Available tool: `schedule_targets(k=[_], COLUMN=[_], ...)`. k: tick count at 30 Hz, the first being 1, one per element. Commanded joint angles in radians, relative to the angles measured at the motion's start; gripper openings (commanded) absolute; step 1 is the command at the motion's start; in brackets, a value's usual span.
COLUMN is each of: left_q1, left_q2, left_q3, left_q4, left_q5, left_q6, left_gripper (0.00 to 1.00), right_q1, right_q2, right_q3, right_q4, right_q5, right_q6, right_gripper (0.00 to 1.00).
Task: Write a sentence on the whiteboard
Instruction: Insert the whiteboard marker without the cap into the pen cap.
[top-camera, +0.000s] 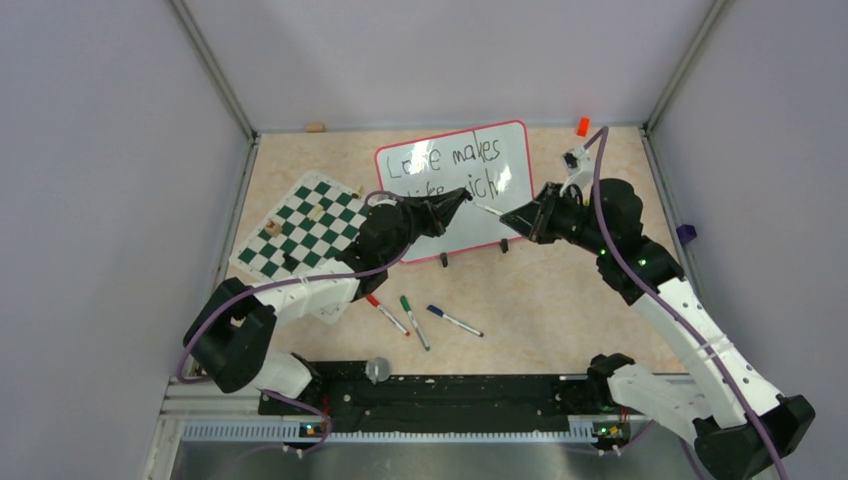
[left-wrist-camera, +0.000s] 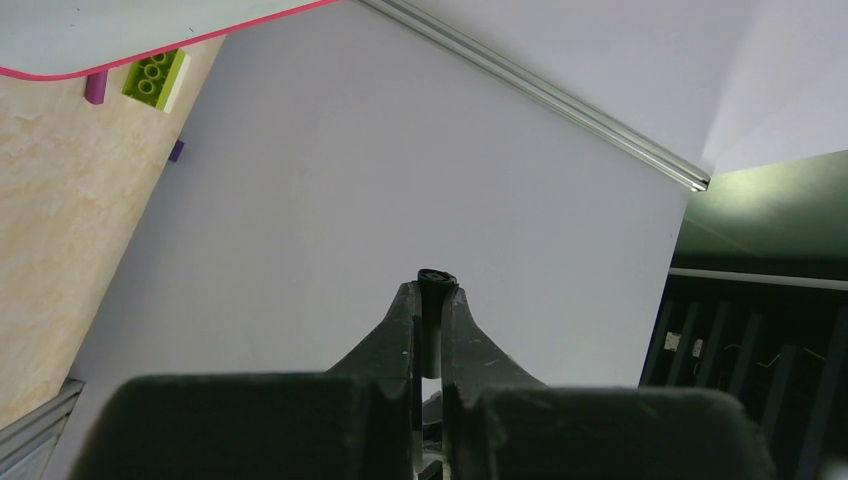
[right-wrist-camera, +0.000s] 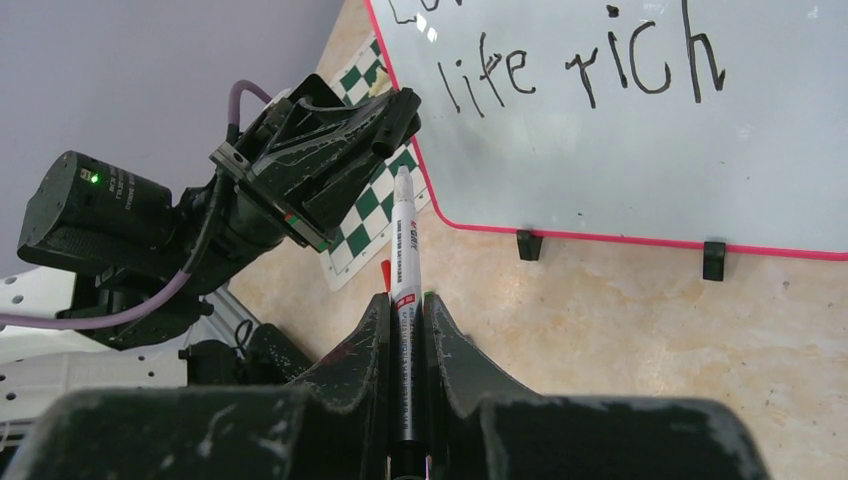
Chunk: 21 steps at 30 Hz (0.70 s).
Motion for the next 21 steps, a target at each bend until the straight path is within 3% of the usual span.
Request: schedule_targets(k=[1, 21], left_q1=[0.004, 0.003], left_q2=[-0.009, -0.005], left_q3=[-0.002, 0.006], left_q4=[0.05, 0.042], left_q5=[-0.008, -0.001], left_q6=[0.003, 0.009], left_gripper=[0.0, 0.0], right_q1=[-0.005, -0.005], right_q2=[-0.022, -0.019], right_q3=[0.028, 0.034], right_q4=[0.023, 0.066], right_q5=[-0.013, -0.025], right_q6=[-0.014, -0.016], right_gripper=[0.0, 0.0])
